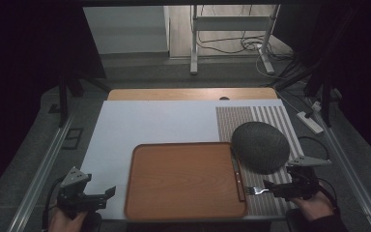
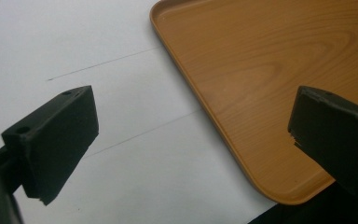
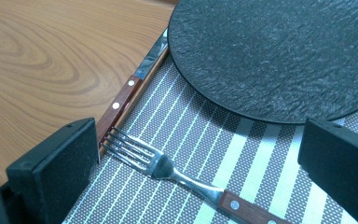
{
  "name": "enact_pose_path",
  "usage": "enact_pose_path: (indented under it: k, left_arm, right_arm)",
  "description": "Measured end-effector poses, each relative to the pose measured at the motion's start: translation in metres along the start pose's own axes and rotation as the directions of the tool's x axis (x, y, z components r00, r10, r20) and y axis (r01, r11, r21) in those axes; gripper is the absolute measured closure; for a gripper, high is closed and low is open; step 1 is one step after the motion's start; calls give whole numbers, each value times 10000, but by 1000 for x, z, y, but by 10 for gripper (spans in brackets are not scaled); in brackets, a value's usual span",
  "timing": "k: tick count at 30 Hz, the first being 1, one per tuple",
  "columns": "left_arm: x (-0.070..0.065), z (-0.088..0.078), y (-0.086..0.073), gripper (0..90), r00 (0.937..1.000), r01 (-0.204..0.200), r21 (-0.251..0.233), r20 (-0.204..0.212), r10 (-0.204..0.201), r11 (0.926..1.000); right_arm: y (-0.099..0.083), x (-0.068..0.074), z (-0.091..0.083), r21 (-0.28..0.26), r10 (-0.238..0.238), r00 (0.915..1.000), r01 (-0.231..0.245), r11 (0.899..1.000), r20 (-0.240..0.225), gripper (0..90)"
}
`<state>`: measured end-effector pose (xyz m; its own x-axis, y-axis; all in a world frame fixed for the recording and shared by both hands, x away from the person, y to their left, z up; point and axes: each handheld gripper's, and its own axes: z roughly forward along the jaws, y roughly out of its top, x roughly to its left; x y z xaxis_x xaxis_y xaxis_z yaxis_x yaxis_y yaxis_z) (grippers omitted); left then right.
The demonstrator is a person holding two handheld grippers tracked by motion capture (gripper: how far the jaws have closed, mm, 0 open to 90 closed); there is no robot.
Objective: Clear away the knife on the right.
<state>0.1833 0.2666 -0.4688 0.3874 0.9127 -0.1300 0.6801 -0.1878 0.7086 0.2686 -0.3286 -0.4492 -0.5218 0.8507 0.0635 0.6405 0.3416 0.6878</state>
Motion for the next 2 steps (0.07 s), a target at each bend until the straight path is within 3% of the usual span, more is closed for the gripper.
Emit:
enact_pose_path:
  k: [2]
  left_arm:
    - [0, 0, 1, 19, 10000, -7, 7, 22, 7, 10000]
  right_arm:
    - [0, -1, 0, 17, 10, 10000, -10, 10000, 19, 0]
